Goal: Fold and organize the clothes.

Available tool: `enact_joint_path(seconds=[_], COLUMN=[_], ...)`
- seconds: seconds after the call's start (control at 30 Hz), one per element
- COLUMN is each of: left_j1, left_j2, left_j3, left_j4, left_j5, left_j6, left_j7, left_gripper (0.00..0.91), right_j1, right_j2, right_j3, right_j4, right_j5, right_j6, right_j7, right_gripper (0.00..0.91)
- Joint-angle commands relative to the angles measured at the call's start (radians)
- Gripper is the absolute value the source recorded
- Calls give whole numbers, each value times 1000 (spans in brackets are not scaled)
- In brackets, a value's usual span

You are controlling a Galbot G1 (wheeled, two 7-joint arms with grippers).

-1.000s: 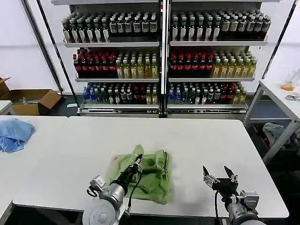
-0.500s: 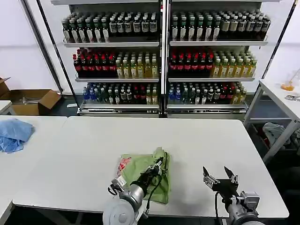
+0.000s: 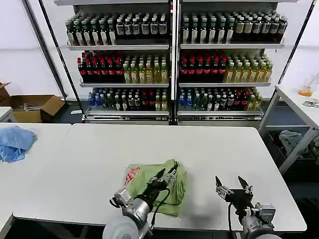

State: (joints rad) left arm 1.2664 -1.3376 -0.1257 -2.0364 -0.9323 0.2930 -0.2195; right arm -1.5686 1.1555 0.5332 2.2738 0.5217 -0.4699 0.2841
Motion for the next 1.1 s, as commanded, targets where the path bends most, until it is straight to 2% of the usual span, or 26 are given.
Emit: enact_joint_path(seconds=[0.03, 0.13, 0.23, 0.8, 0.83, 0.87, 0.9, 0.93, 0.97, 1.1], left_j1=[93, 85, 68, 71, 70, 68, 65, 63, 61, 63], left_j2=[150, 196, 209, 151, 148, 145, 142, 141, 138, 129], left_j3=[-232, -278, -276, -146, -142, -135, -128, -127, -124, -128], left_j4=[-41, 41, 97, 155, 156, 158, 163, 164, 165, 155], left_j5=[199, 221, 233, 243, 242, 242, 243, 242, 237, 207], left_j6=[-44, -44, -41, 46, 46, 45, 43, 43, 37, 26], left_j7=[-7, -23, -26, 18, 18, 18, 17, 16, 17, 23], left_gripper=[907, 907, 907, 907, 887, 484, 322, 111, 60, 20], right_j1=[7, 15, 21, 21, 20, 20, 20, 19, 19, 13], right_j2=[6, 12, 12, 9, 9, 9, 9, 10, 11, 9], right_j3=[-4, -8, -10, 3, 4, 4, 5, 6, 6, 11], right_j4=[-9, -14, -19, -18, -18, -18, -18, -17, -16, -10], right_j5=[-3, -5, -5, -3, -3, -3, -3, -2, -3, -2], right_j6=[4, 5, 5, 0, 0, 0, 1, 0, 0, -1], right_j7=[-3, -4, -4, -2, -3, -3, -2, -2, -1, -1], right_gripper=[907, 907, 907, 907, 907, 907, 907, 907, 907, 907])
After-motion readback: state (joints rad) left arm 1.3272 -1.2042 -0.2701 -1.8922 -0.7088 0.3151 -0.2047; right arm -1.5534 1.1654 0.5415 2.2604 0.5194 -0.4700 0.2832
